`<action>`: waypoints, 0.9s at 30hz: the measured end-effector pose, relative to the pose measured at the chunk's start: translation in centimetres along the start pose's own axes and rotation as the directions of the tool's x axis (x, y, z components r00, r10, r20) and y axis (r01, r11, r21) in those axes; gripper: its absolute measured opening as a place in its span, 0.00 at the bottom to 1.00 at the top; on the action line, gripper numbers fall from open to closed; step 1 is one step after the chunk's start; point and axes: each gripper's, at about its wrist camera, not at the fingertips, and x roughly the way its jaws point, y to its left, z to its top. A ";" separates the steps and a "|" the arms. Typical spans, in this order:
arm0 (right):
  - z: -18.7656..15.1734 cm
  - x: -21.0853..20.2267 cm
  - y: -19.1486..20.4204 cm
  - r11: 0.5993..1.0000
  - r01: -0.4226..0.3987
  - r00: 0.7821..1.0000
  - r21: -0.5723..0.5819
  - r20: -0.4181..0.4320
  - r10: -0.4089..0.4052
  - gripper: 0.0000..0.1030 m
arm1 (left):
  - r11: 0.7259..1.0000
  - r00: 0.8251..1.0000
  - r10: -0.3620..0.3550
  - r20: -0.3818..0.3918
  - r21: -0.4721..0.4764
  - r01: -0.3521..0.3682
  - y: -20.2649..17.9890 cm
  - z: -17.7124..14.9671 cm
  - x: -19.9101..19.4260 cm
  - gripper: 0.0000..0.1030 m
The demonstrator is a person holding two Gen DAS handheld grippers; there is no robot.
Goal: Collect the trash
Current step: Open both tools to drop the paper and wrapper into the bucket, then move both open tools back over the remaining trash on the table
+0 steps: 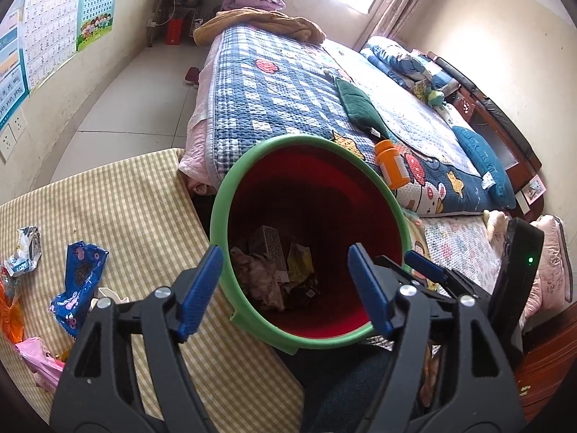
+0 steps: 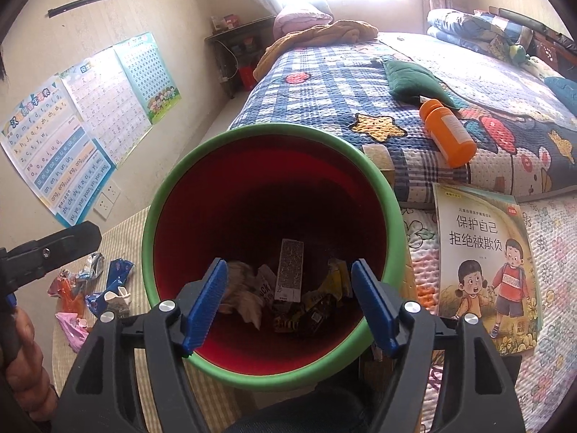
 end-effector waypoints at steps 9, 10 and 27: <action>-0.4 -1.2 1.9 0.999 0.001 1.000 -0.038 0.004 -0.001 0.79 | 0.997 0.995 0.069 0.069 -0.050 -0.065 2.3 -0.7 -3.4 0.94; -0.5 -1.4 2.3 0.999 -0.001 1.000 -0.045 0.004 0.001 0.79 | 0.996 0.995 0.074 0.069 -0.056 -0.070 2.6 -0.9 -3.8 0.94; -2.5 -3.5 11.6 0.980 -0.060 0.998 -0.190 -0.016 0.058 0.84 | 0.964 0.975 0.198 0.096 -0.196 -0.177 11.1 -6.9 -12.3 0.94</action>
